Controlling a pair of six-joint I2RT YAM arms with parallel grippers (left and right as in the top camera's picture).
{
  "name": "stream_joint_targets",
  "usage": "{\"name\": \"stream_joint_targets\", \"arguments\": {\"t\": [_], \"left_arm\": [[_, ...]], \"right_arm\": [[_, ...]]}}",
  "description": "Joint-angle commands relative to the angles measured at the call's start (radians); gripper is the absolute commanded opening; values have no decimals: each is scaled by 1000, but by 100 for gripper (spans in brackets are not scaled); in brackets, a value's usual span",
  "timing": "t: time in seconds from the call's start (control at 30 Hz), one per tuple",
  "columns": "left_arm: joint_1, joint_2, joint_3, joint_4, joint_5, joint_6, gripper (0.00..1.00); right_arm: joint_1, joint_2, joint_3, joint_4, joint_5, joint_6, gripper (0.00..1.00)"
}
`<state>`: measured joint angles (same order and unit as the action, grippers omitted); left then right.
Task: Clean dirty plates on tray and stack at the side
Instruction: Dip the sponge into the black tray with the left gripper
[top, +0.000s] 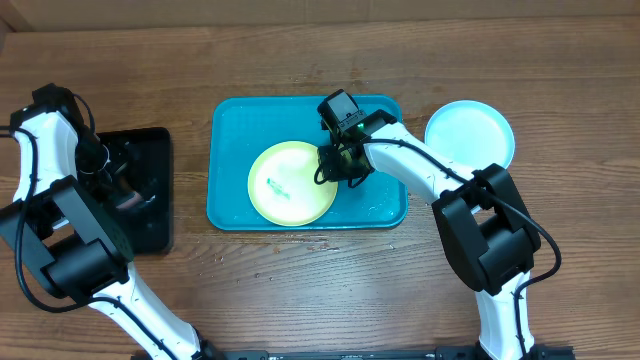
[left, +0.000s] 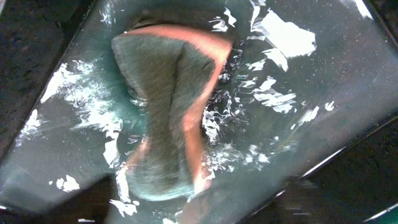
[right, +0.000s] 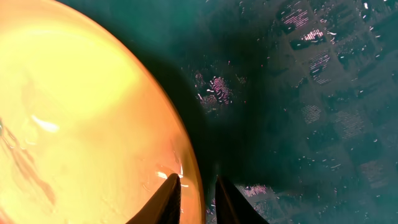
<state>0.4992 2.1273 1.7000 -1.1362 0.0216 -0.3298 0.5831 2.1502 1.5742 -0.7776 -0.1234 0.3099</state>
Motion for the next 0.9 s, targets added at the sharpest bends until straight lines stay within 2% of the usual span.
{"name": "stream_joint_targets", "arguments": {"t": [0.0, 0.23, 0.3, 0.33, 0.4, 0.43, 0.47, 0.6, 0.63, 0.67, 0.7, 0.73, 0.77, 0.87], "left_arm": [[5, 7, -44, 27, -10, 20, 100], [5, 7, -182, 129, -7, 20, 100], [6, 7, -193, 139, -7, 21, 84], [6, 7, -193, 139, -6, 21, 68], [6, 7, -193, 139, -7, 21, 21], [6, 7, -193, 139, -8, 21, 4], [6, 7, -193, 139, -10, 20, 4], [6, 7, -193, 151, -16, 20, 7], [6, 7, -193, 156, -21, 20, 22], [6, 7, -193, 166, -28, 20, 55], [6, 7, -193, 175, -34, 21, 82], [6, 7, -193, 186, -48, 21, 94], [6, 7, -193, 196, -66, 21, 100], [6, 7, -193, 227, -124, 20, 100]], "right_arm": [[0, 7, -5, 6, -1, -2, 21], [0, 7, -5, 0, -1, -2, 21], [0, 7, -5, -5, -1, -2, 21], [0, 7, -5, -5, -1, -3, 21], [0, 7, -4, -5, -1, -3, 21], [0, 7, -5, -5, -1, -3, 21], [0, 7, -5, -5, -1, -3, 21], [0, 7, -5, -6, -1, -3, 21], [0, 7, -5, -6, -1, -3, 20], [0, 7, -5, -6, 0, -3, 20], [0, 7, -5, -7, -1, -3, 20], [0, 7, -5, -8, 0, -3, 20], [0, 7, -5, -9, 0, -3, 20], [0, 7, -5, -9, 0, -3, 20]]}}
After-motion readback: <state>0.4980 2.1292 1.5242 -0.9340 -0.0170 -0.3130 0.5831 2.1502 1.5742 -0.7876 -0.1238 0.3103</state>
